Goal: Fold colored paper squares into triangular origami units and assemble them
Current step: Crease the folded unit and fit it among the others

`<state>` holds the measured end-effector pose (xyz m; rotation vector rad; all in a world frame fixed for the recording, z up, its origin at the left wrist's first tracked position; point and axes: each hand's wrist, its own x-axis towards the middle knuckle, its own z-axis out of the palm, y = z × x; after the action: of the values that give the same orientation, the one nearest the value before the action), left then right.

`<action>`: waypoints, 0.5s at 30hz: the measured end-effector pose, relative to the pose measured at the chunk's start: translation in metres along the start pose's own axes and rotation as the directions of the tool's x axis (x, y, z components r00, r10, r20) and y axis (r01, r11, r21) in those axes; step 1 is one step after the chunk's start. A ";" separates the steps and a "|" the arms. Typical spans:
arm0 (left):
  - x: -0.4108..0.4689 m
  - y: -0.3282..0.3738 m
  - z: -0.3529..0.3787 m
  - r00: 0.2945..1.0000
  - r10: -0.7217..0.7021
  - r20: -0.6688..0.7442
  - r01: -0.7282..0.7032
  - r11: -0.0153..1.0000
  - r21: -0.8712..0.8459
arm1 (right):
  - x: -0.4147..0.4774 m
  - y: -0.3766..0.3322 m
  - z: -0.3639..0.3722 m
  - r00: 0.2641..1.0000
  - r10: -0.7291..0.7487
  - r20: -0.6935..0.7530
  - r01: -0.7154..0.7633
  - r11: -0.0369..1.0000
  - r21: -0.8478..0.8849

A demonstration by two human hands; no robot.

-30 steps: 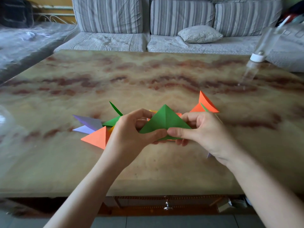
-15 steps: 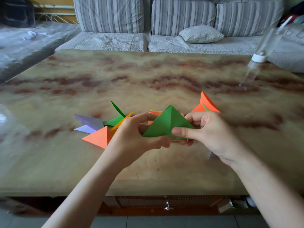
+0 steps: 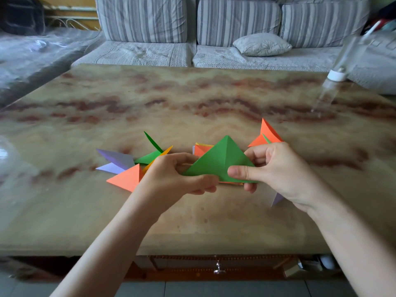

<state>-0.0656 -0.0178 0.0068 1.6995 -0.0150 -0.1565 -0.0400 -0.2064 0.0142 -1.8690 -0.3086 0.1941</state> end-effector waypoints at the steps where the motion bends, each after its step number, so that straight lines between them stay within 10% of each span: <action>1: 0.000 0.000 -0.001 1.000 -0.006 -0.001 0.006 1.000 -0.003 | 0.000 0.000 0.000 1.000 0.002 0.003 -0.002 1.000 -0.003; 15: -0.001 0.001 -0.009 0.997 -0.047 -0.065 0.032 0.976 -0.214 | 0.000 -0.005 -0.009 0.999 0.031 -0.030 -0.029 0.997 0.077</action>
<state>-0.0654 -0.0086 0.0093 1.4904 0.0845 -0.1237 -0.0384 -0.2128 0.0220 -1.7997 -0.2488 0.1946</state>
